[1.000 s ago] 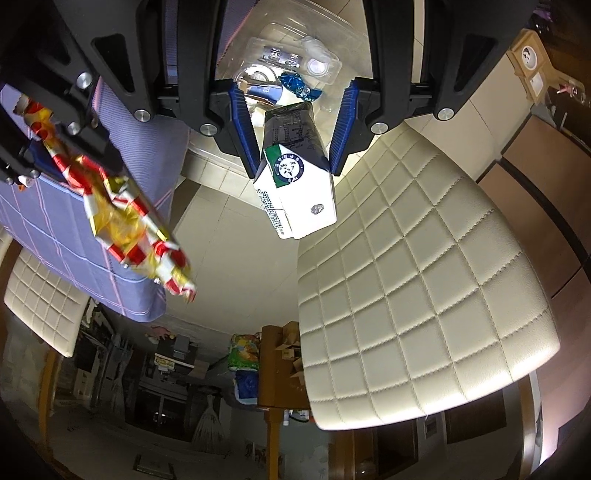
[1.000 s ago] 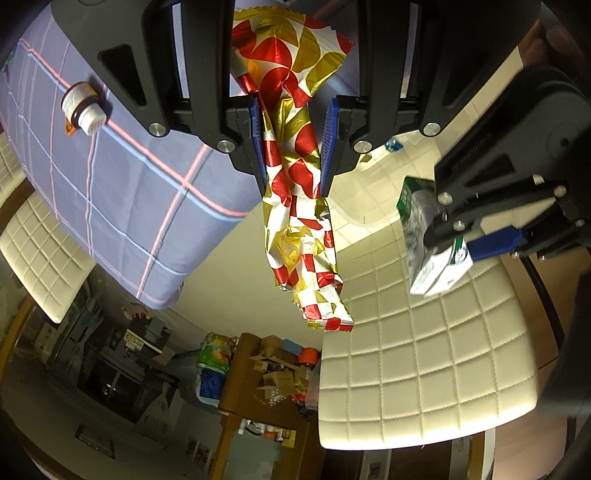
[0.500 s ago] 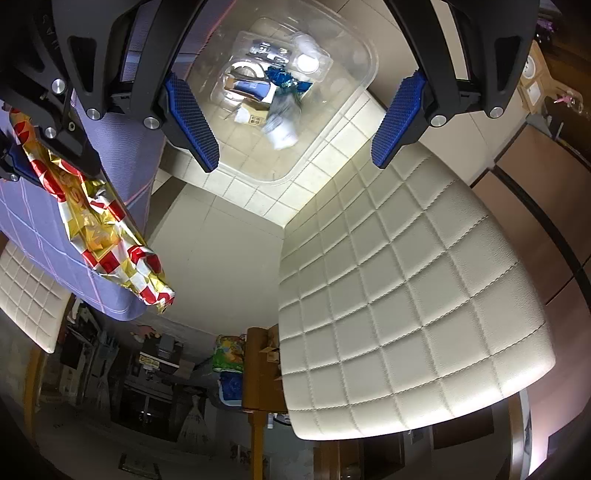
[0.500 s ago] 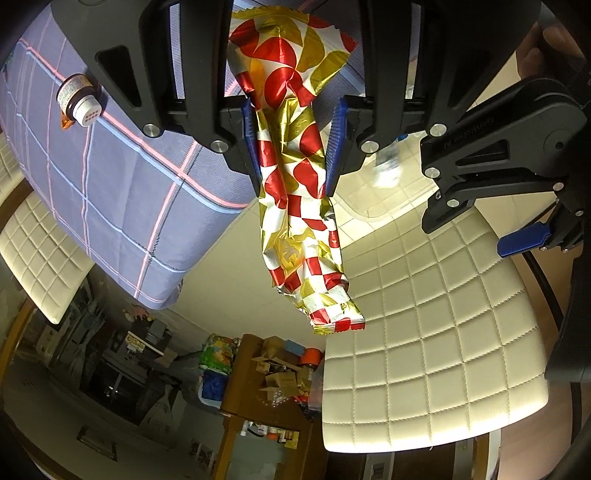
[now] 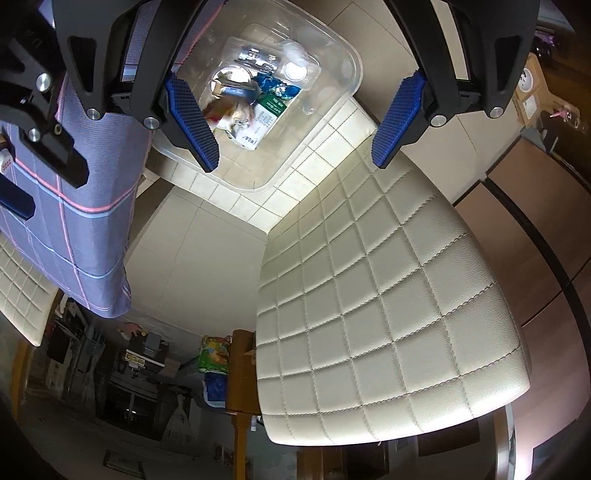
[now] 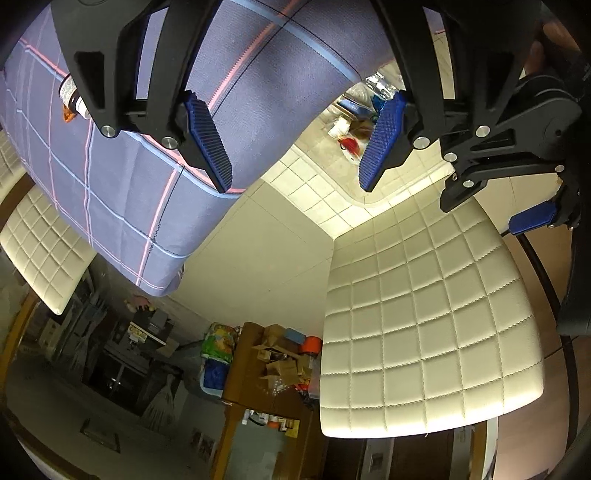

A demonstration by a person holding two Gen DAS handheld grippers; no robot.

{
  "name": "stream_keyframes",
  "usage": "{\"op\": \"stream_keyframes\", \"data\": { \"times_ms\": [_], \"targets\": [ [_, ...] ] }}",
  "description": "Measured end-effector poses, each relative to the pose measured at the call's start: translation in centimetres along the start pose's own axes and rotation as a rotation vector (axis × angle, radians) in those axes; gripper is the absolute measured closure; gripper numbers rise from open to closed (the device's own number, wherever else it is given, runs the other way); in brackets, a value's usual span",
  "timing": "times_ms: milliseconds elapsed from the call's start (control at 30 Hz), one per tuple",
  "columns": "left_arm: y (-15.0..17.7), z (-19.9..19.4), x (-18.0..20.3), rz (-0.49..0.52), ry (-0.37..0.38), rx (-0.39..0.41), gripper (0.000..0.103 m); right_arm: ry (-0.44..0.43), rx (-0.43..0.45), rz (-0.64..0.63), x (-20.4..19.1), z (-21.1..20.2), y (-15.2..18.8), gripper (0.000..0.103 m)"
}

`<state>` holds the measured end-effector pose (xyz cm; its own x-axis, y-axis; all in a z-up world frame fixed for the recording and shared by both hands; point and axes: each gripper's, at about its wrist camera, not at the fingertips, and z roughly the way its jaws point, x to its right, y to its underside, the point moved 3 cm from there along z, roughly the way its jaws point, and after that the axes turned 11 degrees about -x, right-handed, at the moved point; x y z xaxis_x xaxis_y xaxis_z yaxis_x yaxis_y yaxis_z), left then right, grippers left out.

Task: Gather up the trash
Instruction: 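Open the left tool over the bin while the right tool drops the wrapper in, then move both tools back to the table and grasp the brown bottle with the left tool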

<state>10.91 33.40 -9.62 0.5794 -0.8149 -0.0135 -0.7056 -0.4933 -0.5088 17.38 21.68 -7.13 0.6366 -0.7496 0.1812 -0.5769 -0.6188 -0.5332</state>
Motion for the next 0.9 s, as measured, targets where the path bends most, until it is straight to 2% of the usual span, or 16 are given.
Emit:
{"op": "stream_keyframes", "data": {
  "times_ms": [300, 500, 700, 900],
  "targets": [
    [0.3, -1.5, 2.0, 0.037, 0.0, 0.018, 0.02, 0.017, 0.002, 0.036, 1.9, -0.8, 1.2, 0.031],
    [1.0, -2.9, 4.2, 0.068, 0.03, 0.027, 0.02, 0.057, 0.008, 0.098, 5.4, -2.1, 3.3, 0.031],
    [2.0, -4.1, 10.2, 0.175, 0.097, 0.029, 0.02, 0.122, -0.027, 0.195, 10.9, -2.3, 6.6, 0.032],
    [3.4, -4.9, 17.8, 0.299, 0.182, 0.014, 0.02, 0.203, -0.06, 0.335, 18.8, -2.7, 10.8, 0.033]
  ]
}}
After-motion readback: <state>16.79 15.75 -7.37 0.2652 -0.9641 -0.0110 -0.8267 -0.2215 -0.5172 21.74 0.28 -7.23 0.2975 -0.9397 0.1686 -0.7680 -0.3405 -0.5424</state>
